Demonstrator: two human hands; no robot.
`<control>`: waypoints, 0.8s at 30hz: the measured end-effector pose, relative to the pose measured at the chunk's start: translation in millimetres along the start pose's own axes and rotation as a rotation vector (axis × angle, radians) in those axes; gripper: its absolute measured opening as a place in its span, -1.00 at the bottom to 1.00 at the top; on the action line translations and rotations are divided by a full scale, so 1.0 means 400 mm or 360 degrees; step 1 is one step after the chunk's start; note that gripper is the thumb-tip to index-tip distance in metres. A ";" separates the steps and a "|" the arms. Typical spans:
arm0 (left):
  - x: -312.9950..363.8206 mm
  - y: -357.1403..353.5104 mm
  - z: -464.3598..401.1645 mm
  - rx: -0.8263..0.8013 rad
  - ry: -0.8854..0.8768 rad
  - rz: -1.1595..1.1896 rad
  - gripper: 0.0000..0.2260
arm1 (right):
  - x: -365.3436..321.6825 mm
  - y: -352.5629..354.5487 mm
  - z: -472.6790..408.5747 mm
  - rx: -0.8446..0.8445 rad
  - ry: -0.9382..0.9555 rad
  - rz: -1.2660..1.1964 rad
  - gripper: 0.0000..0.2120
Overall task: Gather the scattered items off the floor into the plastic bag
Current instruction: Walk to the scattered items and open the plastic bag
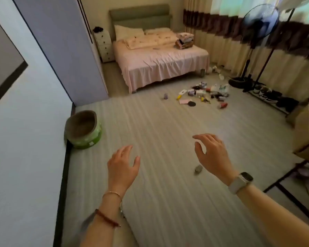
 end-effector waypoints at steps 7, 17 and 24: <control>-0.101 -0.227 -0.063 -0.0318 0.0216 -0.0153 -0.57 | 0.153 -0.251 -0.005 -0.0614 -0.0371 0.0136 -0.67; -0.021 -0.571 -0.728 -0.0365 0.0114 -0.0172 -0.58 | 0.373 -0.573 -0.576 -0.0634 -0.0513 0.0110 -0.63; -0.071 -0.702 -1.069 -0.0374 0.0088 -0.0234 -0.59 | 0.415 -0.817 -0.916 -0.0744 -0.0432 0.0139 -0.64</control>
Point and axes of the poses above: each hand's wrist, its own z-axis away from the middle knuckle, its own y-axis out of the back of the hand, x = y × z, the point moved 2 cm from there along -z, towards the middle knuckle, and after that the axes turned 14 degrees about x, right-handed, at the moved point
